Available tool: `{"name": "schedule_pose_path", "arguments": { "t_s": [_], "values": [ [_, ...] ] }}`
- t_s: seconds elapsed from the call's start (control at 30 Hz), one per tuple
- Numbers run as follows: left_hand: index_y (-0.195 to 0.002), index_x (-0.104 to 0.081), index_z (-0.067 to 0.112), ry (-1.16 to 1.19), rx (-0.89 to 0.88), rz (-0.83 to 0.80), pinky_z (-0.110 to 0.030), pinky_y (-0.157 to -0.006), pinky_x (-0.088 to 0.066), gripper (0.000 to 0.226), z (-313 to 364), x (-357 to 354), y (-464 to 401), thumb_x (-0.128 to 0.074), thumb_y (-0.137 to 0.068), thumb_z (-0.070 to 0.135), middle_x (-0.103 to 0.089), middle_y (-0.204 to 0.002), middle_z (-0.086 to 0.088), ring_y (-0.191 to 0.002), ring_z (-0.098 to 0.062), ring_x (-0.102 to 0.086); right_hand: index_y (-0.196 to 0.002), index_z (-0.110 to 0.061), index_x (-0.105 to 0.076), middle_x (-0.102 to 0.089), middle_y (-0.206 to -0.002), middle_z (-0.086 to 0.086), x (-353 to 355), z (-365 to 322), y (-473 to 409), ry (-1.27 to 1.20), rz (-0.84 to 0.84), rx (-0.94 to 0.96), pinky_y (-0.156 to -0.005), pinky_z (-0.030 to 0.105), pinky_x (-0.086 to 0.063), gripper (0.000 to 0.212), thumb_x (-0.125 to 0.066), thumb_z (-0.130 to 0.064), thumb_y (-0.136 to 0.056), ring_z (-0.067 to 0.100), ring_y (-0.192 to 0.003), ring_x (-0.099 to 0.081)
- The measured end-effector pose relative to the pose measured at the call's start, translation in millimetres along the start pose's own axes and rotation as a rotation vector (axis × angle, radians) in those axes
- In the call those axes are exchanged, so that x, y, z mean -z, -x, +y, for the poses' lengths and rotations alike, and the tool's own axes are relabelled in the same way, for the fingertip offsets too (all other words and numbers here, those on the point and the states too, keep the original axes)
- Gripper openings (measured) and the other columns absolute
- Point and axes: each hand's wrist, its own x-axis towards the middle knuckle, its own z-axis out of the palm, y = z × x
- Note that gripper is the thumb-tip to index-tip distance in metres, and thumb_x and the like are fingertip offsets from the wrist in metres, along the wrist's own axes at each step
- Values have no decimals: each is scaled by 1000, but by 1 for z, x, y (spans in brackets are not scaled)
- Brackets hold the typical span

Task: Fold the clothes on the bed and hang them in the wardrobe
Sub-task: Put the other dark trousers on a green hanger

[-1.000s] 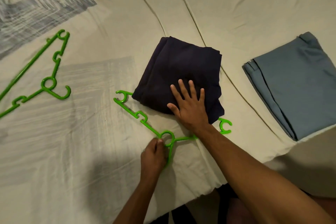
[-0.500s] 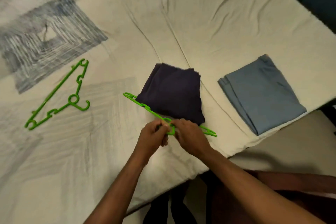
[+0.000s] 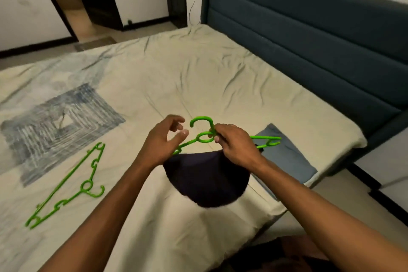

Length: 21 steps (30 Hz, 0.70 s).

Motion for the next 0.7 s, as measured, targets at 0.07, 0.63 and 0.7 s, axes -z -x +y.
{"name": "schedule_pose_path", "arguments": {
  "t_s": [0.07,0.63,0.7],
  "values": [
    [-113,-60,38,-210,-55,-133,-36,-92,-46,44,-3,7,-2,-47,-83,68,-66,-105,17,-105,-7,-60,-104,-21,-61,-65,-89,-6,30,-18,6,-20,-7,-27,-74,41,-46,10,-54,-17,-97,22,-88,-57],
    [-79,-62,28,-195,-605,136,-38,-65,-49,46,171,62,20,-29,-94,56,-65,-70,5,-73,-25,-61,-113,-21,-63,-65,-85,-7,232,-163,105,267,533,-261,-70,32,-44,20,-62,-33,-97,13,-75,-56],
    [-77,-60,28,-170,-662,190,-37,-63,-49,47,193,74,22,-28,-95,57,-63,-69,7,-73,-24,-61,-113,-23,-64,-66,-89,-6,255,-177,123,311,582,-267,-71,33,-45,21,-62,-36,-97,15,-79,-58]
  ]
}}
